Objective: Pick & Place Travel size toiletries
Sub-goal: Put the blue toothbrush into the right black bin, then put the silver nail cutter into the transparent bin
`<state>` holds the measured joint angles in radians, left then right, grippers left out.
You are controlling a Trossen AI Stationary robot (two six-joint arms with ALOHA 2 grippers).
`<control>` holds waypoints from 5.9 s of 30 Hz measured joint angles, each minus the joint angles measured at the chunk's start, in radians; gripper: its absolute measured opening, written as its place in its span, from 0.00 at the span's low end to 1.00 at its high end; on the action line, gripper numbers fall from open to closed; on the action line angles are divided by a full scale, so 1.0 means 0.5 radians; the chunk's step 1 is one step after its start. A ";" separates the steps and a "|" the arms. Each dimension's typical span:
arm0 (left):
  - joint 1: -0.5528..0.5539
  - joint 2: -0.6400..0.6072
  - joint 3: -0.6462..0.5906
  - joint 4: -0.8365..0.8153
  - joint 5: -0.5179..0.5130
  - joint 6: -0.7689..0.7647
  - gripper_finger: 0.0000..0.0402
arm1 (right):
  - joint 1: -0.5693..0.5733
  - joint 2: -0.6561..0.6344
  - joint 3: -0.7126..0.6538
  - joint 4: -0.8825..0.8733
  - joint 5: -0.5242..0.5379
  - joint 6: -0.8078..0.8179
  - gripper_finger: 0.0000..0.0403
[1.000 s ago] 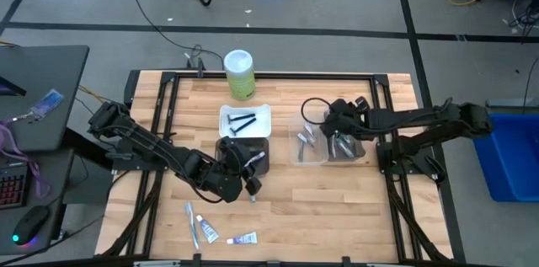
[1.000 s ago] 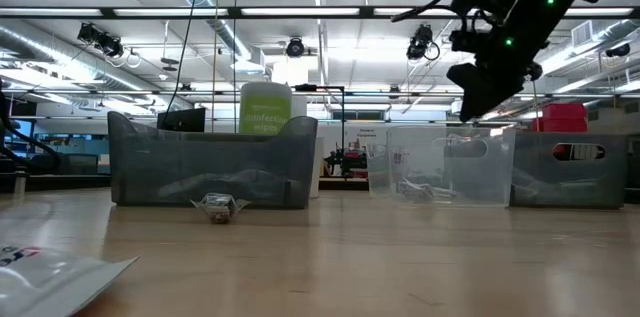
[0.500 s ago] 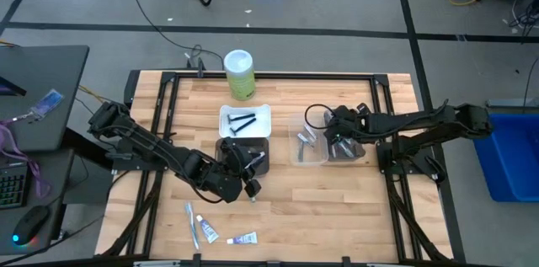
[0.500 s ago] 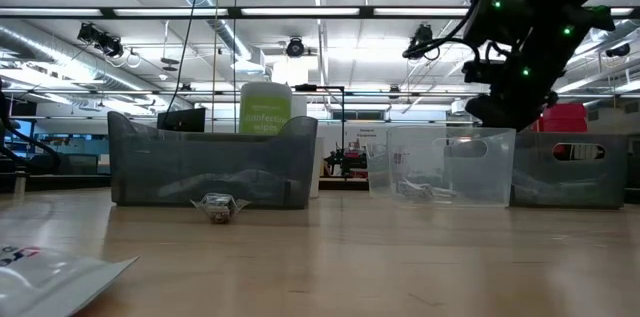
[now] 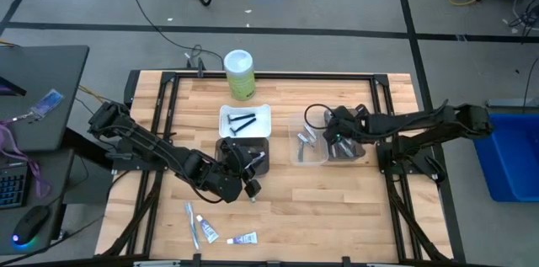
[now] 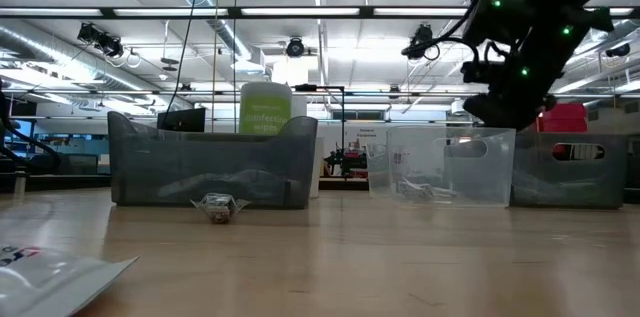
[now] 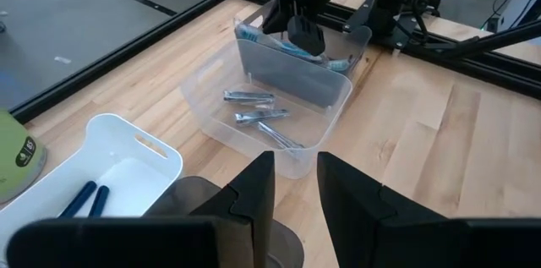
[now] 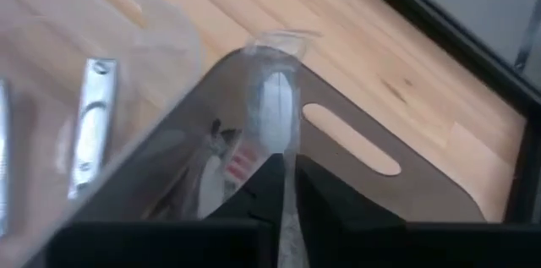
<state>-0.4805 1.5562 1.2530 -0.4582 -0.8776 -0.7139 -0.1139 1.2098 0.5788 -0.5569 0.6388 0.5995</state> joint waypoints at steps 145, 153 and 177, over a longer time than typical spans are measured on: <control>-0.080 0.388 0.148 0.353 1.066 -0.242 0.25 | 0.021 0.022 0.205 0.914 -0.866 -0.811 0.03; -0.089 0.392 0.167 0.265 1.403 -0.422 0.25 | 0.021 0.022 0.205 0.914 -0.867 -0.811 0.03; -0.135 0.512 0.164 0.024 1.182 -1.179 0.44 | 0.022 0.021 0.205 1.072 -0.867 -0.646 0.03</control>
<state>-0.5481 1.8122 1.3350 -0.4465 -0.2867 -1.3035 -0.1031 1.2201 0.6811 -0.0206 0.2053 0.2764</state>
